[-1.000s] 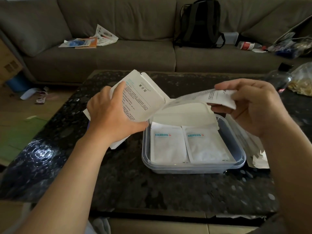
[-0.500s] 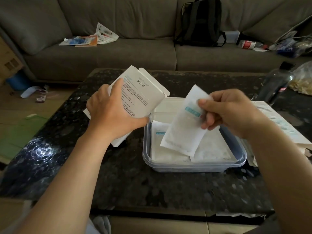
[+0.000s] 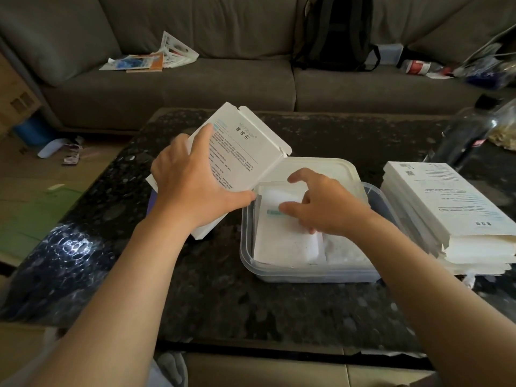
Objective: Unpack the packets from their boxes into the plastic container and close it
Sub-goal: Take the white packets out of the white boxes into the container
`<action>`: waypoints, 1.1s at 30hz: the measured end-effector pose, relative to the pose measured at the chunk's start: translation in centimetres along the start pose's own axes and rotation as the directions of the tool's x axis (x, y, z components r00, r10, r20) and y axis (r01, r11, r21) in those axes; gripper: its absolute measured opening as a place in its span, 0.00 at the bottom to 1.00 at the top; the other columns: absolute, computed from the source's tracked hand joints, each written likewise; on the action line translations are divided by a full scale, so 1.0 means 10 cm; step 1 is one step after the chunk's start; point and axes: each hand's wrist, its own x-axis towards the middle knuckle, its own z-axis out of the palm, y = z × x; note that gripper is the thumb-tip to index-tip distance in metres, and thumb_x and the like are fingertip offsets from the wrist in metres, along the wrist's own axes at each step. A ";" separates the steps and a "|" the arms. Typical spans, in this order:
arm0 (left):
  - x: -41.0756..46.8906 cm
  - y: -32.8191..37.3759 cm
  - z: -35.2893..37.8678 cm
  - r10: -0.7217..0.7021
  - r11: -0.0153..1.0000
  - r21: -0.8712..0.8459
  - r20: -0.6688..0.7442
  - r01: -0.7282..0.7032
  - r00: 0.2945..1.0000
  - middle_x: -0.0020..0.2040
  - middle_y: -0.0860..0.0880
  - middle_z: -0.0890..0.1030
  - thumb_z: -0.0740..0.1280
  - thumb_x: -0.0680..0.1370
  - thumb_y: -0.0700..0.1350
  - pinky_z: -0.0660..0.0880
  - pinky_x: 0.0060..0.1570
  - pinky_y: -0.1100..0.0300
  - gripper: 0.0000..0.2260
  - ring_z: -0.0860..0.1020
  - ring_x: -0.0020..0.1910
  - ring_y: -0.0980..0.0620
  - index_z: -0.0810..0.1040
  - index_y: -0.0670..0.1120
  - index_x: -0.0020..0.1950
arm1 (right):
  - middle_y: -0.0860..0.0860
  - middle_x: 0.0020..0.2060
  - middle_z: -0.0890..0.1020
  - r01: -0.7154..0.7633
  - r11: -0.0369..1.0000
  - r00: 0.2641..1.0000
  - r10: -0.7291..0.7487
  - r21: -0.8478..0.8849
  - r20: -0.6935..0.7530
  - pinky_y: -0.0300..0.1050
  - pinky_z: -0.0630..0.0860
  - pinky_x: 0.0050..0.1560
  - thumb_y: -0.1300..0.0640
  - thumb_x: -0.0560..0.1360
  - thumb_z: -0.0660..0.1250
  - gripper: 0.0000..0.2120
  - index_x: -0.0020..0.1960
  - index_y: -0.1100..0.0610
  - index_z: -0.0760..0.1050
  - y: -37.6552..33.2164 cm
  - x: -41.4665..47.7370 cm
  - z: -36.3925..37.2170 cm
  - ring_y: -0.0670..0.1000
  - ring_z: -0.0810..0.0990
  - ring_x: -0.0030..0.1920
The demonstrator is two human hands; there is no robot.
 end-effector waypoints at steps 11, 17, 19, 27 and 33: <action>0.01 0.01 0.01 0.005 1.000 -0.007 0.005 -0.005 1.000 0.72 0.46 0.64 0.76 0.58 0.70 0.59 0.70 0.41 0.56 0.63 0.70 0.42 0.52 0.56 0.78 | 0.45 0.82 0.45 0.242 0.912 0.896 -0.079 -0.332 0.437 0.58 0.49 0.79 0.27 0.72 0.62 0.45 0.81 0.37 0.45 0.09 -0.14 0.09 0.55 0.44 0.82; 0.01 -0.01 0.03 0.029 1.000 -0.011 -0.009 -0.029 1.000 0.71 0.45 0.66 0.76 0.58 0.71 0.60 0.70 0.41 0.56 0.64 0.70 0.42 0.53 0.56 0.78 | 0.43 0.82 0.39 0.308 0.884 0.867 -0.108 -0.352 0.487 0.58 0.44 0.79 0.26 0.73 0.59 0.43 0.80 0.34 0.40 0.09 -0.15 0.13 0.53 0.37 0.81; 0.01 -0.02 0.03 0.032 0.999 -0.015 -0.005 -0.032 0.999 0.71 0.45 0.65 0.76 0.58 0.70 0.59 0.70 0.41 0.56 0.64 0.70 0.43 0.53 0.56 0.78 | 0.44 0.81 0.37 0.315 0.877 0.867 -0.110 -0.364 0.486 0.57 0.41 0.79 0.25 0.73 0.57 0.43 0.79 0.34 0.38 0.10 -0.14 0.17 0.53 0.35 0.81; 0.00 -0.01 0.05 0.033 0.999 -0.018 0.017 -0.032 0.999 0.72 0.45 0.65 0.76 0.57 0.71 0.59 0.70 0.40 0.56 0.64 0.70 0.42 0.53 0.56 0.78 | 0.46 0.81 0.34 0.356 0.855 0.863 -0.145 -0.378 0.484 0.59 0.37 0.79 0.20 0.63 0.45 0.48 0.78 0.34 0.31 0.18 -0.13 0.24 0.55 0.34 0.81; -0.01 0.01 0.05 0.047 0.999 0.003 0.029 -0.047 0.998 0.72 0.46 0.65 0.75 0.57 0.72 0.60 0.70 0.40 0.56 0.64 0.71 0.43 0.53 0.56 0.78 | 0.46 0.81 0.36 0.361 0.852 0.866 -0.154 -0.379 0.476 0.62 0.40 0.80 0.21 0.63 0.45 0.49 0.79 0.35 0.33 0.19 -0.13 0.25 0.56 0.36 0.81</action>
